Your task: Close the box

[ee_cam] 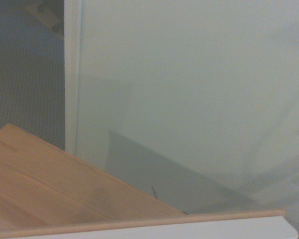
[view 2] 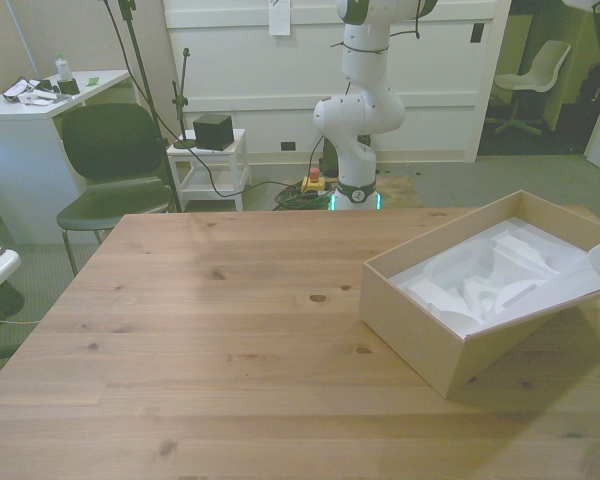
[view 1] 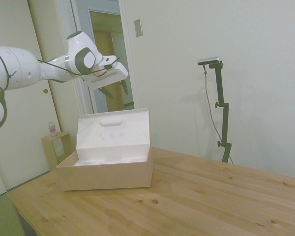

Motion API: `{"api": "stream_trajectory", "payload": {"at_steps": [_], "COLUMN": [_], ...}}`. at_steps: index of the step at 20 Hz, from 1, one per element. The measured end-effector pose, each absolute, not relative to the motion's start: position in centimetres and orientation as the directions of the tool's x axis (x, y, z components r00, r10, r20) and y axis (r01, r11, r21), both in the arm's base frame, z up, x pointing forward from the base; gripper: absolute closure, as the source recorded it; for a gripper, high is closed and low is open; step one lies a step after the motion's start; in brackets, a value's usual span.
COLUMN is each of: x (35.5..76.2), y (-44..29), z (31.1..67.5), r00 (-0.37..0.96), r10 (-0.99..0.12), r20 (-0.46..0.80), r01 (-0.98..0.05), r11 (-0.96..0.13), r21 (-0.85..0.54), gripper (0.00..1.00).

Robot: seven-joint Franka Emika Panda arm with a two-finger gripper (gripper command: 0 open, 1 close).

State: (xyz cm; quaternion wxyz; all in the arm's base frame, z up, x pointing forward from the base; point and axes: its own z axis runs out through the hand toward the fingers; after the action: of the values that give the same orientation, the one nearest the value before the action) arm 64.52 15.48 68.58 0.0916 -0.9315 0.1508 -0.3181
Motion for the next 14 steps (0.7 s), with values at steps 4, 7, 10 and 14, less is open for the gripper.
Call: {"api": "stream_trajectory", "payload": {"at_steps": [4, 7, 10, 14], "x": [66.4, 67.5, 68.4, 69.8], "y": [15.1, 14.7, 14.6, 14.5], "z": [66.7, 65.6, 64.6, 63.0], "r00": [0.765, 0.770, 0.778, 0.789], "r10": [-0.341, -0.344, -0.344, -0.343], "r20": [0.546, 0.537, 0.526, 0.509], "r01": [-0.235, -0.242, -0.247, -0.253], "r11": [-0.938, -0.937, -0.937, -0.937], "r21": [-0.256, -0.252, -0.247, -0.240], "gripper": [0.00, 0.00, 0.00, 0.00]}}
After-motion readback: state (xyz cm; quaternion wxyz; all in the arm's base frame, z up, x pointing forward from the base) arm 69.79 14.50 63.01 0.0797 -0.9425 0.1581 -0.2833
